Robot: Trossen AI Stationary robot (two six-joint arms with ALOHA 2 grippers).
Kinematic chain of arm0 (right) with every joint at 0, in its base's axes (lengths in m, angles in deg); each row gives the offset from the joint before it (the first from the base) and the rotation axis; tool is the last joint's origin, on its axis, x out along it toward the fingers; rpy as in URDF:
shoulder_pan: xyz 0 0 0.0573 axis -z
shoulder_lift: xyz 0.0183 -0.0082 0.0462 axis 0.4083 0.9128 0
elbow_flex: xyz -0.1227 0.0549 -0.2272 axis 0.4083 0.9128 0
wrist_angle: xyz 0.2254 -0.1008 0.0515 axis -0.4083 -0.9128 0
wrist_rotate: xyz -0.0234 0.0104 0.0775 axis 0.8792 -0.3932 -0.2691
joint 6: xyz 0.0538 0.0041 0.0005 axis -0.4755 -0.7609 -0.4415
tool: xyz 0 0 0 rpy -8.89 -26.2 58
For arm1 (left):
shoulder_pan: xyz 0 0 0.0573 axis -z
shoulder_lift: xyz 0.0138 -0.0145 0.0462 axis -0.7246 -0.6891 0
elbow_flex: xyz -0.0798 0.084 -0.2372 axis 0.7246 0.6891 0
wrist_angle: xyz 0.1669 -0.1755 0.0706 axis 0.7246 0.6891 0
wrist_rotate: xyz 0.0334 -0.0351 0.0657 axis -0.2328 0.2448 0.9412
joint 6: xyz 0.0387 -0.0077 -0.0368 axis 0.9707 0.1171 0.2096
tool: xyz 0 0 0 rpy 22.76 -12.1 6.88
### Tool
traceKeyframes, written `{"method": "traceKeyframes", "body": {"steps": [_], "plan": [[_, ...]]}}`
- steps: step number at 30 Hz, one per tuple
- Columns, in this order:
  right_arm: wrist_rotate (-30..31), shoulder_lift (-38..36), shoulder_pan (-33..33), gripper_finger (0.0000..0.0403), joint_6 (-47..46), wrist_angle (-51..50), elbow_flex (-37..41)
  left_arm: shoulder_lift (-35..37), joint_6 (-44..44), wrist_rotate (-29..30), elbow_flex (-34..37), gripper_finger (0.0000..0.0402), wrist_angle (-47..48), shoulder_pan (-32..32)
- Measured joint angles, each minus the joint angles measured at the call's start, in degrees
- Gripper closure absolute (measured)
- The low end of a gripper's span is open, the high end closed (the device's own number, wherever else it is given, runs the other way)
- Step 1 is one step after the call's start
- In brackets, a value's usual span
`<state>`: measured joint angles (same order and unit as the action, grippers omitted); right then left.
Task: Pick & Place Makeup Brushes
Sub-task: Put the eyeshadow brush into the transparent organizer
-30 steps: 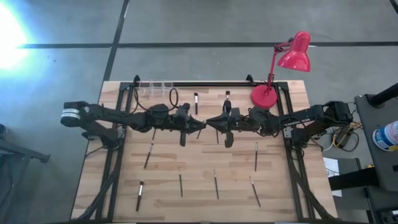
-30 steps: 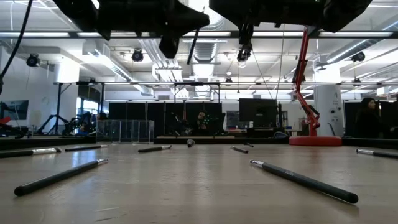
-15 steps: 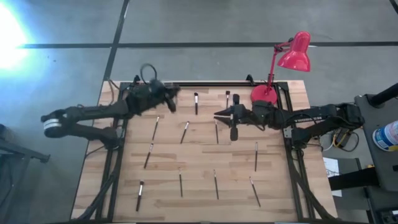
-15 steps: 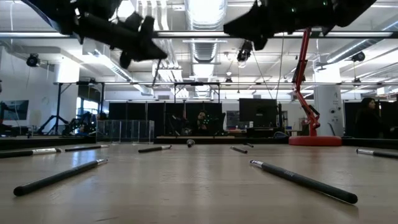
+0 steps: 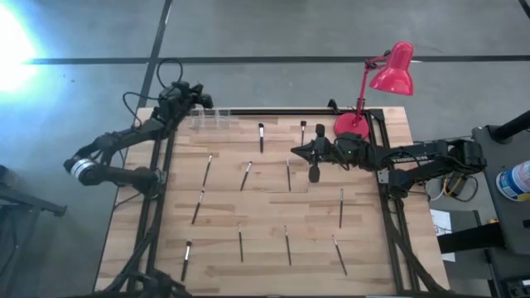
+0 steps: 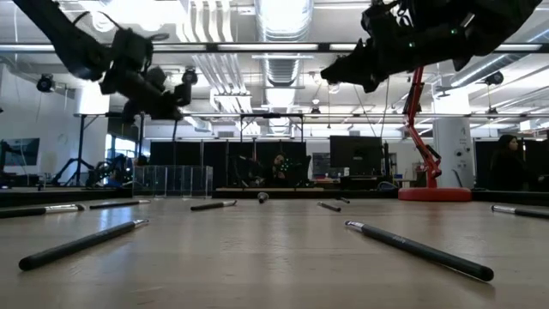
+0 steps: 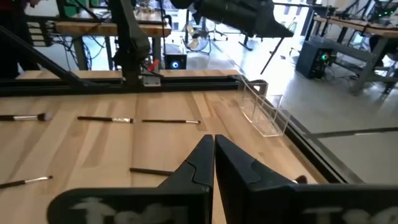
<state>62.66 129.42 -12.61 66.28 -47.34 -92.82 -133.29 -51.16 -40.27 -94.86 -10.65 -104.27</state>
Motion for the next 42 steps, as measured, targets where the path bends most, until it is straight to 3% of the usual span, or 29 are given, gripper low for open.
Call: {"method": "traceKeyframes", "body": {"steps": [6, 14, 34, 42], "plan": [[0.0, 0.1, 0.2, 0.0394, 1.2, 0.1, 0.1, -4.9, -2.3, 1.5, 0.1, 0.0389, -1.1, -4.4], [0.0, 0.1, 0.4, 0.0394, 3.1, 0.1, 0.1, -3.2, -1.3, 8.4, 1.3, 0.0389, 1.9, -4.3], [0.0, -0.1, 0.5, 0.0394, 12.0, 0.4, -3.7, -9.1, -10.4, 9.7, 4.6, 0.0378, -4.4, -2.5], [0.0, -0.1, 0.6, 0.0394, 9.7, -2.7, -3.9, -8.4, -8.2, 9.5, 4.6, 0.0349, -4.2, -1.7]]}}
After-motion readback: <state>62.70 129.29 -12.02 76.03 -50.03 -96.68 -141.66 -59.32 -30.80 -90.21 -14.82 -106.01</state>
